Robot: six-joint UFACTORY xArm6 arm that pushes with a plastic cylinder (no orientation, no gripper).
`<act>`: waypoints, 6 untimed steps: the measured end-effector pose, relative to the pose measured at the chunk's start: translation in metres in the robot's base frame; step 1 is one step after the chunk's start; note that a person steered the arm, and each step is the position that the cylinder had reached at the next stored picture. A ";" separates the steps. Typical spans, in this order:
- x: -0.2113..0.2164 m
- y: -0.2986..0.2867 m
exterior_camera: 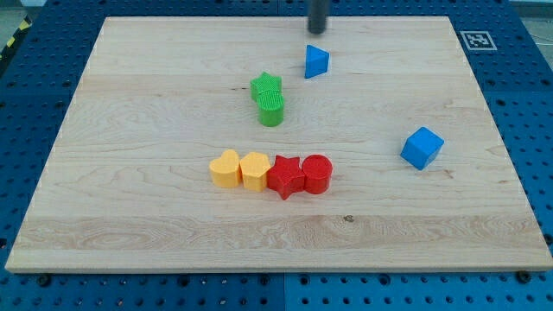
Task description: Move the blue triangle above the green star
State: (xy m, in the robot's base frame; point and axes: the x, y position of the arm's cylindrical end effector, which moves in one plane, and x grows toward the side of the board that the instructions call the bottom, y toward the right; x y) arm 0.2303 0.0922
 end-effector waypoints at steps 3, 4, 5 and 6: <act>0.082 -0.006; 0.082 -0.066; 0.076 -0.076; 0.032 -0.054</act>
State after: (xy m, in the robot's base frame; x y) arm 0.2627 0.0386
